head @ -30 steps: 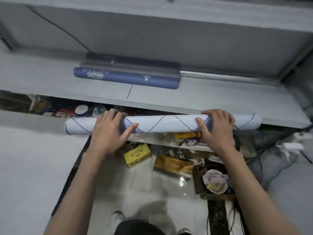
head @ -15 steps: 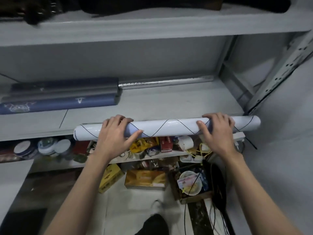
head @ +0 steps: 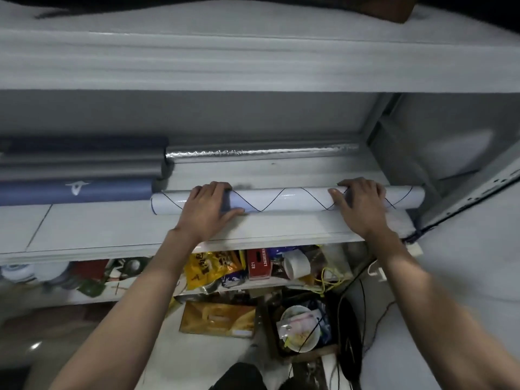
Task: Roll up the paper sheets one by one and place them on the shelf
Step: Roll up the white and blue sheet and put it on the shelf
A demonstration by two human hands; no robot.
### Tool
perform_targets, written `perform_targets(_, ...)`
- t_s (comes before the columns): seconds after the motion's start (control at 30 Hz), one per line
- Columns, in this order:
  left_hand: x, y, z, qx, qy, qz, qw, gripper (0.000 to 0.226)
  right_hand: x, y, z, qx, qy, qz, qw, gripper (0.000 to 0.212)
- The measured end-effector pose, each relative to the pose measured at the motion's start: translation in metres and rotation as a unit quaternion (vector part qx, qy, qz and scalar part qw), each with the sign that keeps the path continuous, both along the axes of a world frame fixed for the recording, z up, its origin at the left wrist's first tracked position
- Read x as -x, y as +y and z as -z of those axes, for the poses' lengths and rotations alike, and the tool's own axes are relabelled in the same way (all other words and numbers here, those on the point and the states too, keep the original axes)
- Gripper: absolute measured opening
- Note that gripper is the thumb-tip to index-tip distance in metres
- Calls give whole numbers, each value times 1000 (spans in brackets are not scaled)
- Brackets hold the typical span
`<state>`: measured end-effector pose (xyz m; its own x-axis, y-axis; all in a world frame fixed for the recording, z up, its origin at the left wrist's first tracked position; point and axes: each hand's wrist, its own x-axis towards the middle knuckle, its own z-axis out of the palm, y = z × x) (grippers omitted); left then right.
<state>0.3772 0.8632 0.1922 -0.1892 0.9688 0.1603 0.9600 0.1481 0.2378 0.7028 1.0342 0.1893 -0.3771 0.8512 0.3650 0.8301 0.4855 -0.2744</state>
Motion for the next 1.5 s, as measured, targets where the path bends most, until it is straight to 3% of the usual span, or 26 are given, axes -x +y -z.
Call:
perform_targets(0.27, 25, 75, 21, 37, -32, -29, 998, 58, 36, 82, 33, 44, -7, -2, 999, 37)
perform_targets(0.4, 35, 97, 35, 48, 5, -70, 996, 71, 58, 111, 46, 81, -30, -12, 996, 47)
perform_targets(0.5, 32, 108, 47, 60, 21, -100, 993, 73, 67, 117, 53, 50, -18, 14, 998, 55)
perform_targets(0.57, 29, 109, 54, 56, 56, -141, 987, 70, 70, 110, 55, 3, -20, 82, 996, 56)
perform_targets(0.67, 18, 98, 58, 47, 45, -282, 957, 65, 61, 88, 62, -11, -13, 178, 984, 57)
perform_targets(0.77, 6, 91, 63, 26, -3, -333, 943, 53, 46, 76, 75, 30, 6, 156, 987, 58)
perform_targets(0.97, 34, 108, 73, -5, -46, -317, 947, 56, 58, 98, 76, 101, 31, 80, 991, 63)
perform_targets(1.13, 49, 120, 68, -13, -48, -328, 944, 46, 70, 115, 62, 140, -23, 83, 986, 64)
perform_targets(1.23, 44, 101, 56, -33, -35, -297, 954, 53, 80, 101, 42, 132, -37, 83, 987, 66)
perform_targets(1.4, 12, 45, 14, -66, -91, -167, 980, 40, 91, 38, 1, 119, 60, -58, 989, 40)
perform_targets(1.5, -26, -18, -4, -113, -180, -156, 965, 29, 83, -18, -8, 164, 135, -130, 968, 30)
